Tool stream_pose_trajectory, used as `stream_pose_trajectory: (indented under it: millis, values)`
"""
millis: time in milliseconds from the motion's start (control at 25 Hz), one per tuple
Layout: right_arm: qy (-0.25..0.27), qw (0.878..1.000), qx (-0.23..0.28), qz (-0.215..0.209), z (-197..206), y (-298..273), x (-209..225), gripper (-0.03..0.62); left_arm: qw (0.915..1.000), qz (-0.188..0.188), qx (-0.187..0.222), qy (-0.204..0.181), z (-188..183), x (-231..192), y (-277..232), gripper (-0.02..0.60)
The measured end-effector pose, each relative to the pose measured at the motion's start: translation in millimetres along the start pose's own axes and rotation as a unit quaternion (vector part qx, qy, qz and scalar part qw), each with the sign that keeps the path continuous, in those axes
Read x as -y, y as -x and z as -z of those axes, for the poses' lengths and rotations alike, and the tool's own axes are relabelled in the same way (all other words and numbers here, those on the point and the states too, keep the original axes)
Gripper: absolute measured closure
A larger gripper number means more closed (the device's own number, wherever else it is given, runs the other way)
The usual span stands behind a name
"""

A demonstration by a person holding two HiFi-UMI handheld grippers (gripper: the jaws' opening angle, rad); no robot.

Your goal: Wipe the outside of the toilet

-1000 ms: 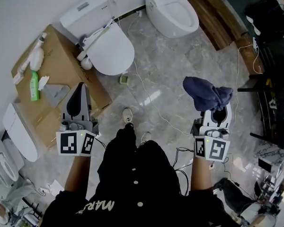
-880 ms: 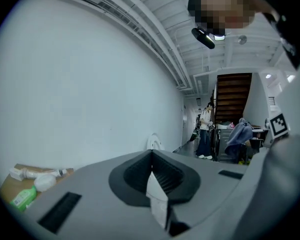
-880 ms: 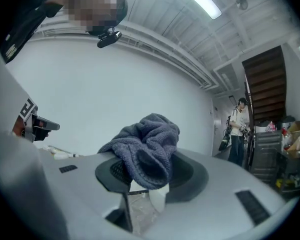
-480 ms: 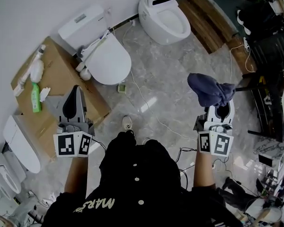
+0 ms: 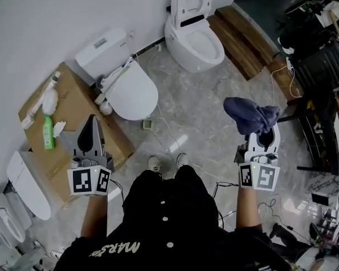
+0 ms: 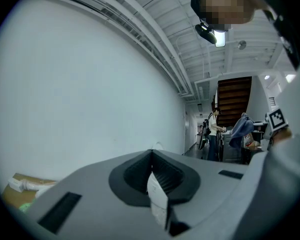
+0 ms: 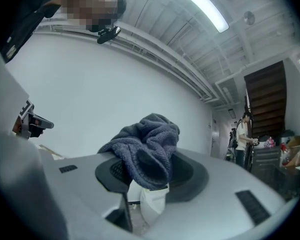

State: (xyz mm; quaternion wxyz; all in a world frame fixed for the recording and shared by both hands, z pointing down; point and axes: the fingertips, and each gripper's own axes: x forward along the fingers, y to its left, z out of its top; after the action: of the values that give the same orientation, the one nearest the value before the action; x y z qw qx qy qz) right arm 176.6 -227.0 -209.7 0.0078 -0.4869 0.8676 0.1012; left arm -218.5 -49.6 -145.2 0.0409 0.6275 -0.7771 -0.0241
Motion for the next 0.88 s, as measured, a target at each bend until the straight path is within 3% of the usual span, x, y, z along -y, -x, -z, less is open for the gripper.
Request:
stream_pose_trajectory:
  millis: [280,680,880]
  values:
    - [-0.03,0.999,0.021,-0.013,1,-18,25,0.441,0.9987,-0.039,0.03,-0.01,-21,9,3,0.572]
    - [-0.058,0.992,0.06,-0.098,-2,-51,19,0.441,0.9934,-0.1,0.055,-0.016,-33,34,26,0.571]
    - [-0.066,0.988,0.07,-0.122,-4,-60,10,0.441,0.9887,-0.135,0.057,-0.029,-36,25,45,0.571]
